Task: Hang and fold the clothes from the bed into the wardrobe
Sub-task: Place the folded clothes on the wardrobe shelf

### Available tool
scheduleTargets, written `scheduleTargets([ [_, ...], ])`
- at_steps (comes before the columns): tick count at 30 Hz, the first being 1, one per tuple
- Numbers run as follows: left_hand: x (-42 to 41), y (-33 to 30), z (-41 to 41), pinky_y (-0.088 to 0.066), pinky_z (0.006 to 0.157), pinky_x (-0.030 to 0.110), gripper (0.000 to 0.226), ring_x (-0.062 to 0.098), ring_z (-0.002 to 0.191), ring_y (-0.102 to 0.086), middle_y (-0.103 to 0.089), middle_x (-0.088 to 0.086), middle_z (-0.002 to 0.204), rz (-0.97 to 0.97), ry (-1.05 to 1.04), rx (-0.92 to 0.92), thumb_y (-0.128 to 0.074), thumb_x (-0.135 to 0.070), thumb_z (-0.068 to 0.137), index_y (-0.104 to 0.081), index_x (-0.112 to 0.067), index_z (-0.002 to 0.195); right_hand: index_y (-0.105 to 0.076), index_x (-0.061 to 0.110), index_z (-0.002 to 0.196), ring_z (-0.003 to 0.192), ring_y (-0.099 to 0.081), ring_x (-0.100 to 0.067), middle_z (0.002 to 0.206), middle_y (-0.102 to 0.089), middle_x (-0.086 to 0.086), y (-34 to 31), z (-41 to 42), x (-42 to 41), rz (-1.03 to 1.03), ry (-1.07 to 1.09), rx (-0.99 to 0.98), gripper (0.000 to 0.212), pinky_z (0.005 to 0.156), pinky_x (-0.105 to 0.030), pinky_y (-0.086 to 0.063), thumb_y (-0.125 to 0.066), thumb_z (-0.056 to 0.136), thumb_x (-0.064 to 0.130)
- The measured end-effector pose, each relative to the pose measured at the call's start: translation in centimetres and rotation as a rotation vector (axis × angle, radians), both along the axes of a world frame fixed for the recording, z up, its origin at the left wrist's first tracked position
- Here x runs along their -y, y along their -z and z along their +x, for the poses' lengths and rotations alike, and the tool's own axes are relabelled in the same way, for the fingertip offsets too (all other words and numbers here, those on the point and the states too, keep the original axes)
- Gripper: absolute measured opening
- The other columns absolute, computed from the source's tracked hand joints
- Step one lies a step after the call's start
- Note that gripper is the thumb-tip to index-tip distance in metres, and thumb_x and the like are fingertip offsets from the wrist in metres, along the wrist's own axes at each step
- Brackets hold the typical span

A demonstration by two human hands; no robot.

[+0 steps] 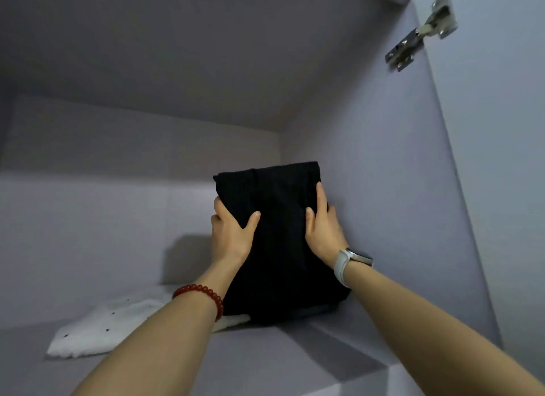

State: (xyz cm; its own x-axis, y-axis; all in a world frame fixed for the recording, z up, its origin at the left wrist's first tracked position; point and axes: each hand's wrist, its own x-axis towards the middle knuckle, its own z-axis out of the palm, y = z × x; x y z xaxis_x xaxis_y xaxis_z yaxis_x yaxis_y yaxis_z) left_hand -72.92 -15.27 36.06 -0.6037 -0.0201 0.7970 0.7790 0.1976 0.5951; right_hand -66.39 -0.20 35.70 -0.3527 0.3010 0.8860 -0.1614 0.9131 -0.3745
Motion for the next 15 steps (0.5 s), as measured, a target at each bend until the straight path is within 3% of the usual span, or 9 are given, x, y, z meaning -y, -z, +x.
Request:
scheduleTargets([
  [3, -2.4, -0.1, -4.6, -0.043, 0.089, 0.040, 0.075, 0.033, 0.116, -0.048, -0.040, 0.016, 0.132, -0.039, -0.025, 0.072, -0.060, -0.037, 0.089, -0.013, -0.016, 0.143, 0.005, 0.027, 0.149, 0.124, -0.042, -0.035, 0.146, -0.029, -0.018, -0.1, -5.0, -3.0, -0.010, -0.028, 0.081, 0.056, 0.103, -0.041, -0.035, -0.026, 0.102, 0.029],
  [6, -4.8, -0.4, -9.3, -0.044, 0.093, 0.041, 0.072, 0.034, 0.117, -0.048, -0.040, 0.019, 0.135, -0.126, -0.092, 0.212, -0.057, -0.035, 0.091, -0.015, -0.010, 0.144, 0.006, 0.024, 0.149, 0.126, -0.041, -0.038, 0.147, -0.030, -0.022, -0.5, -10.8, -6.2, -0.010, 0.016, 0.301, 0.057, 0.108, -0.043, -0.032, -0.025, 0.102, 0.030],
  [9, -5.5, 1.5, -13.7, -0.042, 0.098, 0.034, 0.072, 0.031, 0.122, -0.046, -0.038, 0.018, 0.140, -0.312, -0.137, 0.470, -0.055, -0.036, 0.092, -0.019, -0.005, 0.146, -0.004, 0.019, 0.150, 0.127, -0.042, -0.037, 0.145, -0.035, -0.022, 0.2, -15.0, -7.7, 0.003, 0.046, 0.563, 0.054, 0.107, -0.041, -0.034, -0.027, 0.102, 0.028],
  [11, -5.2, 2.8, -15.8, -0.045, 0.098, 0.033, 0.070, 0.028, 0.117, -0.051, -0.047, 0.015, 0.135, -0.367, -0.111, 0.629, -0.058, -0.039, 0.089, -0.031, -0.004, 0.142, -0.017, 0.012, 0.147, 0.122, -0.047, -0.036, 0.140, -0.043, -0.019, 0.0, -16.3, -7.7, 0.085, 0.061, 0.689, 0.049, 0.100, -0.037, -0.039, -0.030, 0.101, 0.025],
  [13, -4.7, 2.3, -17.0, -0.048, 0.096, 0.035, 0.065, 0.028, 0.110, -0.055, -0.052, 0.015, 0.127, -0.342, -0.065, 0.693, -0.061, -0.037, 0.087, -0.039, 0.000, 0.136, -0.025, 0.009, 0.143, 0.121, -0.048, -0.033, 0.139, -0.044, -0.016, -2.0, -16.9, -7.3, 0.167, 0.060, 0.749, 0.044, 0.096, -0.034, -0.039, -0.032, 0.101, 0.022],
  [15, -4.6, 0.4, -17.4, -0.046, 0.097, 0.034, 0.068, 0.030, 0.114, -0.053, -0.049, 0.018, 0.131, -0.344, -0.057, 0.676, -0.060, -0.036, 0.089, -0.034, 0.003, 0.138, -0.025, 0.006, 0.143, 0.124, -0.045, -0.031, 0.142, -0.042, -0.015, -4.6, -17.2, -7.0, 0.179, 0.068, 0.774, 0.044, 0.097, -0.031, -0.038, -0.033, 0.101, 0.019],
])
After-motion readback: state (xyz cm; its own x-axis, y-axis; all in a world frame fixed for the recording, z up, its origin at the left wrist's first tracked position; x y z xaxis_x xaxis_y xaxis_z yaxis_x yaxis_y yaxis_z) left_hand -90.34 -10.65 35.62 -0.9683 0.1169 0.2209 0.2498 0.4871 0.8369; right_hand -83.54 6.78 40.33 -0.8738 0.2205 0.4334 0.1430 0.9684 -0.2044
